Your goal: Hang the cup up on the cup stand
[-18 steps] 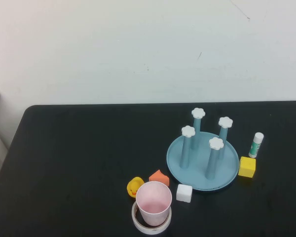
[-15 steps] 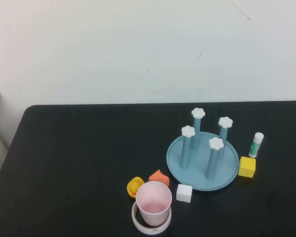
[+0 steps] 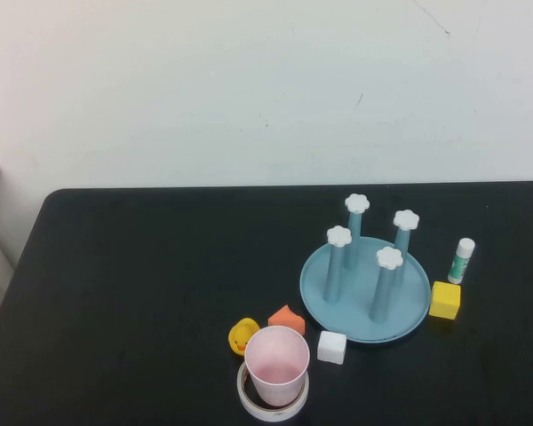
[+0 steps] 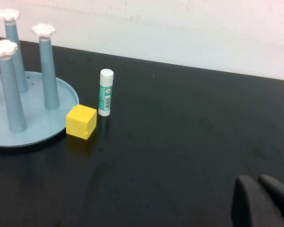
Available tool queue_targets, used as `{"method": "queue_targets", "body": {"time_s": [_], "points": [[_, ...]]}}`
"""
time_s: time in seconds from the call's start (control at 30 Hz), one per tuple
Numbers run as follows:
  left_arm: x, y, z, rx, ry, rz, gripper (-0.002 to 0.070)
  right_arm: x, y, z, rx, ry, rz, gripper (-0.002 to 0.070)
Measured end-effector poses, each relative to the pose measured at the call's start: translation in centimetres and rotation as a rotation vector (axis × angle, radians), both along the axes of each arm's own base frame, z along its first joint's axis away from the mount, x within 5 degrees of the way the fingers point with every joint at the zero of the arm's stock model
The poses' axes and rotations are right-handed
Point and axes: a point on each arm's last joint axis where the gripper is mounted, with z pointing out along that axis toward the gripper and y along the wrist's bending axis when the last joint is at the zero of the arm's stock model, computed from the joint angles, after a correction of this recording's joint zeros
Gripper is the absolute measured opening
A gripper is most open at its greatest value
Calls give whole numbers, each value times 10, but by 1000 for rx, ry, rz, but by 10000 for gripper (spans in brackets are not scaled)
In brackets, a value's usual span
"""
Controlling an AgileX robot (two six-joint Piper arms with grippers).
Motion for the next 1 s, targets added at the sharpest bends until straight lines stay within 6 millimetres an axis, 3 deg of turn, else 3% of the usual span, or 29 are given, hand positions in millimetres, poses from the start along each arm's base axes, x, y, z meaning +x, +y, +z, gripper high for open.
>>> {"method": "queue_targets", "body": {"time_s": [0.43, 0.57, 0.67, 0.77, 0.83, 0.9, 1.0], "points": [[0, 0, 0, -9, 1, -1, -2, 0, 0, 0, 0, 0, 0, -1], [0, -5, 2, -186, 6, -10, -2, 0, 2, 0, 43, -7, 4, -1], [-1, -12, 5, -471, 19, -22, -2, 1, 7, 2, 244, -29, 4, -1], [-1, -17, 14, -837, 20, -25, -1, 1, 16, 3, 643, -18, -16, -1], [0, -17, 19, -988, 7, -16, -1, 1, 21, 6, 862, -6, -24, -1], [0, -16, 21, -1066, -10, -3, -2, 0, 23, 7, 958, 1, -26, -1], [1, -14, 23, -1113, -29, 11, -1, 0, 23, 7, 962, 1, -19, -1]]}}
